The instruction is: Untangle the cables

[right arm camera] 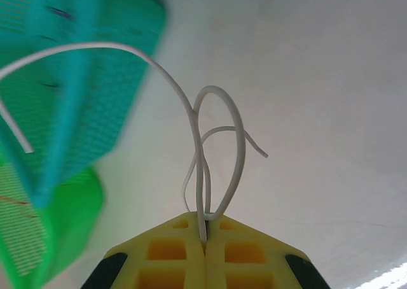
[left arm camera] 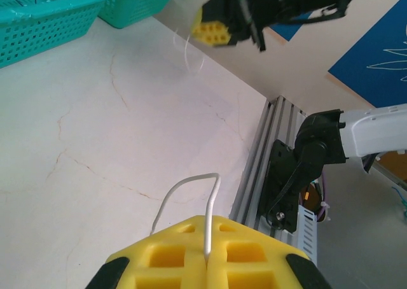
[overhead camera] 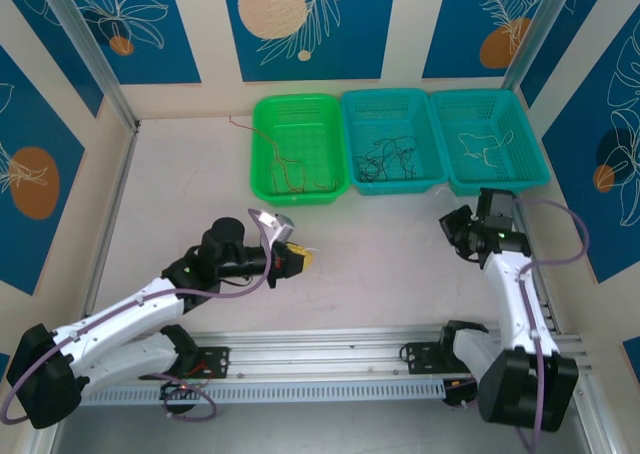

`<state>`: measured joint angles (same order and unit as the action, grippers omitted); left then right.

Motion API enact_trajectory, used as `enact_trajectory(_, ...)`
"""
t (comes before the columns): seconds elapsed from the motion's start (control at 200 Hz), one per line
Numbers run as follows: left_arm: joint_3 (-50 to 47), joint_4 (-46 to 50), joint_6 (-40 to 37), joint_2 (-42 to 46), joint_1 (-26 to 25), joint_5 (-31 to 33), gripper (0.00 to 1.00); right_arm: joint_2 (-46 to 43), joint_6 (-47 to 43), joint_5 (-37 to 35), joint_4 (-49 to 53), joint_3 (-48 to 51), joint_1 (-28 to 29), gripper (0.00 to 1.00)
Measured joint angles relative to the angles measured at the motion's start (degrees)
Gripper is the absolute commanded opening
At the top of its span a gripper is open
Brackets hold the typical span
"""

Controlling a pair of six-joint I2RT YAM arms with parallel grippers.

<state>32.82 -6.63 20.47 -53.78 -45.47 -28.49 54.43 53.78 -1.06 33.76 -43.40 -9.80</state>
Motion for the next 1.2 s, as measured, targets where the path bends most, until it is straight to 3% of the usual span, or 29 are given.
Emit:
enact_trajectory(0.22, 0.02, 0.00, 0.00, 0.00, 0.00, -0.02, 0.00, 2.97, 1.14, -0.44, -0.26, -13.70, -2.25, 0.00)
enact_trajectory(0.57, 0.35, 0.17, 0.02, 2.12, 0.00, -0.02, 0.00, 32.85, 2.32, -3.72, -4.66, -38.05, -8.20, 0.00)
enact_trajectory(0.605, 0.42, 0.20, 0.02, 2.21, 0.00, -0.02, 0.00, 36.46, 2.29, -4.28, -4.52, -41.38, -8.41, 0.09)
enact_trajectory(0.67, 0.55, 0.24, 0.02, 2.21, 0.00, 0.00, 0.00, 43.76, 2.05, -5.03, -4.26, -48.30, -8.63, 0.57)
enact_trajectory(0.71, 0.68, 0.35, 0.00, 2.10, 0.00, 0.00, 0.00, 48.61, 1.90, -5.38, -3.26, -53.31, -8.68, 0.68)
enact_trajectory(0.83, 1.99, 1.57, 0.00, 1.16, 0.00, 0.07, 0.00, 62.27, 1.03, -5.55, 1.88, -67.47, -9.35, 0.70)
enact_trajectory(0.93, 2.49, 1.68, 0.00, 0.90, 0.00, 0.61, 0.00, 66.10, 0.59, -4.39, 4.85, -69.22, -10.12, 0.71)
enact_trajectory(1.08, 2.60, 1.68, -0.02, 0.22, -0.04, 1.29, 0.00, 63.47, -2.08, -2.75, 5.11, -65.00, -10.47, 0.70)
enact_trajectory(1.195, 3.91, 1.90, -0.04, -2.14, -0.04, 1.95, 0.00, 52.37, -3.78, -0.92, 0.39, -50.12, -9.42, 0.70)
